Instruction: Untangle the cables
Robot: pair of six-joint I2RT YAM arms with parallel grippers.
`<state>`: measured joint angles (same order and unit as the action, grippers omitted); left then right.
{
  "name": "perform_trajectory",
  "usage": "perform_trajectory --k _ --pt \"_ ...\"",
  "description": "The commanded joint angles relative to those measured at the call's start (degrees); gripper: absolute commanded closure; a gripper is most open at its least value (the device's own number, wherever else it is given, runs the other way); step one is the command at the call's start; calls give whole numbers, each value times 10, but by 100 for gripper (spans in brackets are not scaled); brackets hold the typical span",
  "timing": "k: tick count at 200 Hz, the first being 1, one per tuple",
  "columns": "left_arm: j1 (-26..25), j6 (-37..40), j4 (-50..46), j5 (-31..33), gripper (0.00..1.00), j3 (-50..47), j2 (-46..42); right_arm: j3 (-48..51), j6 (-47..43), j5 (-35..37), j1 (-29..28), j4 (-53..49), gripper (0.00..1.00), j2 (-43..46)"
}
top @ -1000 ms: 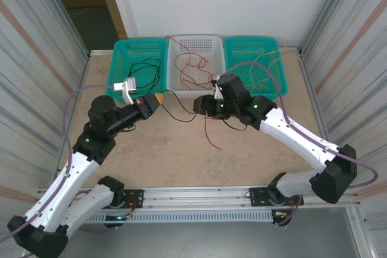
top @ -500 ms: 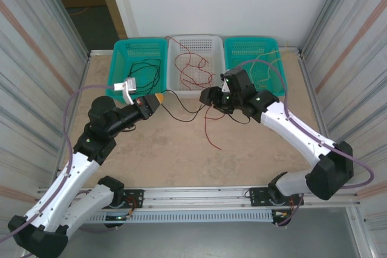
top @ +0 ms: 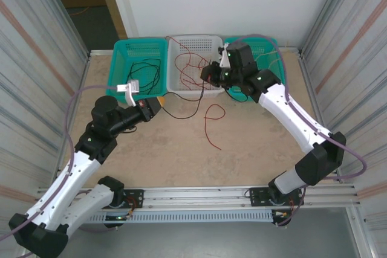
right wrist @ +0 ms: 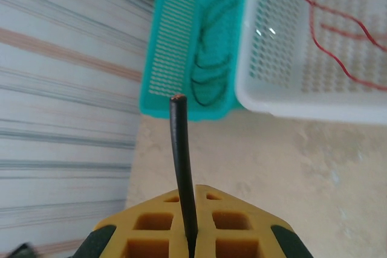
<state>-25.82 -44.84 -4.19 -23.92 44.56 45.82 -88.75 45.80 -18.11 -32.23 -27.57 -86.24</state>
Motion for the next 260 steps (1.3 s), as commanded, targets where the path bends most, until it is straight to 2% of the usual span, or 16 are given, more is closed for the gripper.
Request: perform_trajectory --k 1,38,81,95,106,116,122,135,151,156,160,200,231,260 --pt "-10 50 -30 -16 100 -16 19 -39 -45 -24 -2 -1 100 0" --pt "-71 96 -34 -3 100 -11 81 -32 -65 -86 -29 83 100 28" --pt "-107 141 -72 41 100 29 137 -33 -85 -83 -53 89 100 44" --pt "-105 142 -77 62 100 32 136 -32 -87 -60 -48 74 94 52" --pt "-99 137 -72 71 100 30 128 -30 -88 -44 -40 58 85 58" --pt "-88 135 -73 72 100 31 123 -26 -90 -33 -32 48 83 64" --pt "-80 137 -79 73 100 34 122 -21 -91 -30 -27 45 79 69" --pt "-60 138 -99 85 100 44 119 -10 -93 -23 -15 37 60 83" --pt "-20 129 -108 102 100 53 107 2 -95 -4 1 17 46 101" --pt "-2 122 -104 101 100 55 101 7 -95 0 6 10 32 106" --pt "13 116 -99 99 100 57 97 10 -96 4 10 4 28 110" --pt "148 80 -30 57 100 111 106 99 -94 23 34 -22 27 159" --pt "200 89 5 56 100 176 169 175 -82 33 31 -44 30 176" --pt "236 74 64 81 100 201 234 232 -71 64 18 -64 31 171"
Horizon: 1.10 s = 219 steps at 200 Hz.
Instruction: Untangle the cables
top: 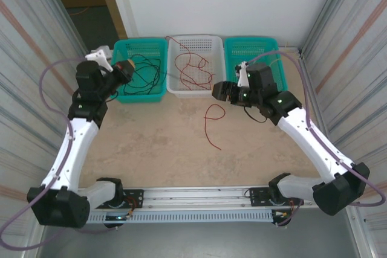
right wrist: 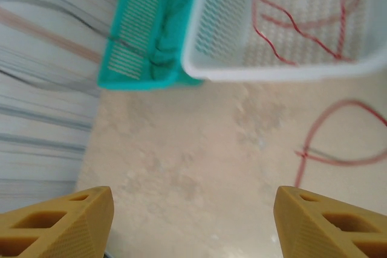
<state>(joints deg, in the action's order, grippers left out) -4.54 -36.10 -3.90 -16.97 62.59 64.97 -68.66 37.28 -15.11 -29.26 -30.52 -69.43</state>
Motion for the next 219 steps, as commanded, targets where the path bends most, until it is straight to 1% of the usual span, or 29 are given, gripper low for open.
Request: perform_trajectory --k 1,23,38,60,65,77,86,96,108,131,144,165,198,219 --pt "24 -14 63 12 100 22 45 33 15 35 -13 -35 32 3" --pt "41 -14 84 34 100 54 109 46 8 62 -30 -60 33 -23" --pt "50 -15 97 37 100 79 158 40 -1 88 -45 -82 33 -45" --pt "60 -10 119 51 80 98 225 32 -16 109 -60 -106 35 -81" --pt "63 -9 119 52 71 103 241 31 -18 110 -61 -108 35 -89" --pt "66 -15 106 53 44 114 268 29 -21 111 -63 -112 35 -104" --pt "66 -18 103 48 30 115 279 28 -24 114 -65 -114 35 -114" --pt "66 -17 108 45 21 105 281 25 -26 118 -67 -118 35 -125" --pt "64 -16 107 48 16 91 273 19 -30 122 -68 -124 35 -139" --pt "63 -10 84 50 15 72 243 0 -36 129 -67 -145 35 -179" --pt "59 1 50 50 17 68 218 -15 -40 132 -68 -163 36 -214" --pt "39 29 -19 64 21 62 161 -26 -45 125 -73 -171 39 -263" --pt "-32 64 -94 78 24 -4 39 -55 -58 108 -96 -180 43 -336" --pt "-88 68 -136 82 27 -57 -33 -79 -67 130 -113 -188 46 -371"
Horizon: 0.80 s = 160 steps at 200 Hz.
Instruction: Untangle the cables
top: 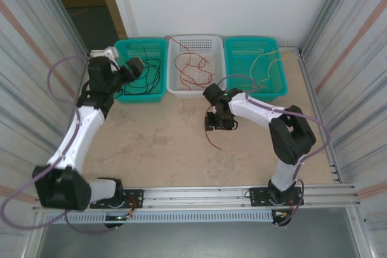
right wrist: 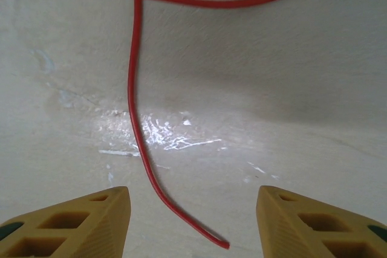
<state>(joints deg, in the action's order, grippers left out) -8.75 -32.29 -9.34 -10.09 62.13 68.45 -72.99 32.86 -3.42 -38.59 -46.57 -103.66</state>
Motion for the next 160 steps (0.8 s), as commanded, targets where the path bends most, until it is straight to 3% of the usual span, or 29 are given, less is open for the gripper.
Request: perform_trajectory --k 1,32,45,101,160 --pt "-49 30 -83 13 27 -56 -71 -36 -23 15 -20 -28 46 -29" --pt "-105 2 -112 -11 29 -139 -163 -68 -17 47 -19 -10 47 -46" --pt "-115 -20 -117 -28 31 -160 -186 -89 -8 76 -18 -9 44 -59" --pt "-120 -31 -129 -48 33 -175 -219 -194 29 176 -12 -64 36 -161" --pt "-120 -23 -128 -59 35 -175 -217 -210 37 170 -6 -92 42 -188"
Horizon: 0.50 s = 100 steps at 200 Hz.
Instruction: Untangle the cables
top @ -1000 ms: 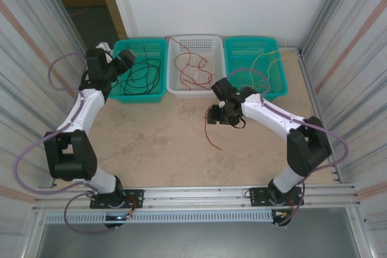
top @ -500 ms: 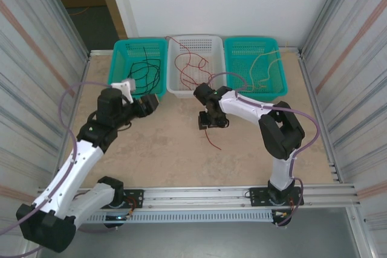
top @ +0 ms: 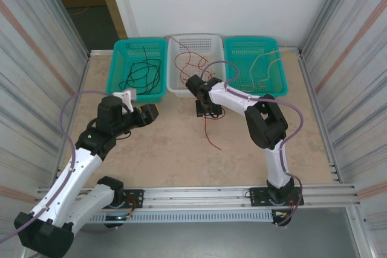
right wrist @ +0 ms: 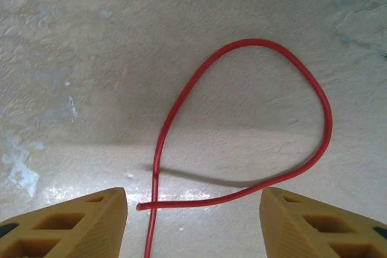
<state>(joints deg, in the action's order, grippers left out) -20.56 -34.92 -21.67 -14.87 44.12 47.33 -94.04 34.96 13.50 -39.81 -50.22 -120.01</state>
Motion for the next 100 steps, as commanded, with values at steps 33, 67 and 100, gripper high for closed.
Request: perform_trajectory --k 33,67,100 --pt "-2 12 -10 -14 35 13 -11 56 10 4 -5 -15 44 45" --pt "-1 26 -23 0 34 23 -12 112 18 -2 -18 41 35 151" --pt "-1 24 -35 5 35 35 -17 124 15 -91 -19 -8 37 156"
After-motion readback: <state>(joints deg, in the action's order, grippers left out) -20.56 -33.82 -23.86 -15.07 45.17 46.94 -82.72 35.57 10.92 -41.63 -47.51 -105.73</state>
